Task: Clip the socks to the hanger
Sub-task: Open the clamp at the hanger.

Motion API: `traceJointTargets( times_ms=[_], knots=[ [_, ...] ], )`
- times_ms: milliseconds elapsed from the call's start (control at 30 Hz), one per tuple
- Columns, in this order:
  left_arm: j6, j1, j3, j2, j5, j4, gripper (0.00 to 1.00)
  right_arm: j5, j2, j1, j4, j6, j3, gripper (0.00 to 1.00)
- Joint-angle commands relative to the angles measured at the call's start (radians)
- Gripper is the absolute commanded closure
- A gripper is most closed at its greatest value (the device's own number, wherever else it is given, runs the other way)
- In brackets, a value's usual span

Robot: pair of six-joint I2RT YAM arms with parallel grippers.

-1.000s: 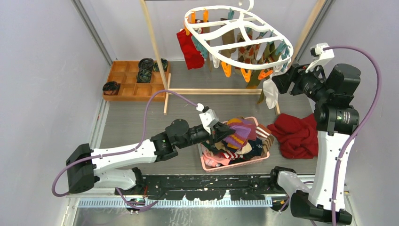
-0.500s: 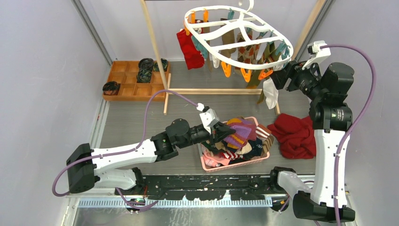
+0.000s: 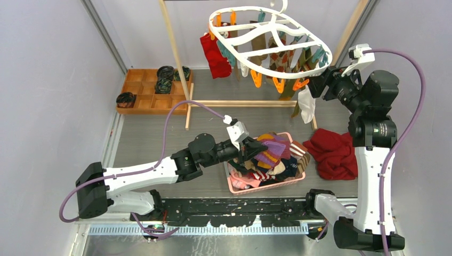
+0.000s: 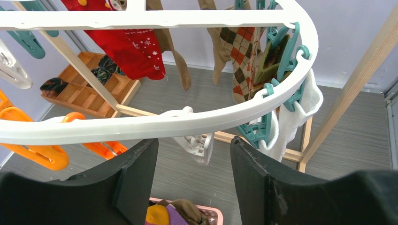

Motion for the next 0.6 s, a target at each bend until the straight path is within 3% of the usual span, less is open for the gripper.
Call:
traceJointTargets(
  times_ms=[0,567],
  knots=[
    [-0.003,0.003,0.052,0.006,0.000,0.009,1.00,0.034,-0.008,0.013,0.060,0.008,0.011,0.37],
    [-0.008,0.004,0.072,0.024,-0.005,-0.002,1.00,0.094,0.002,0.056,0.052,-0.022,0.029,0.49]
  ],
)
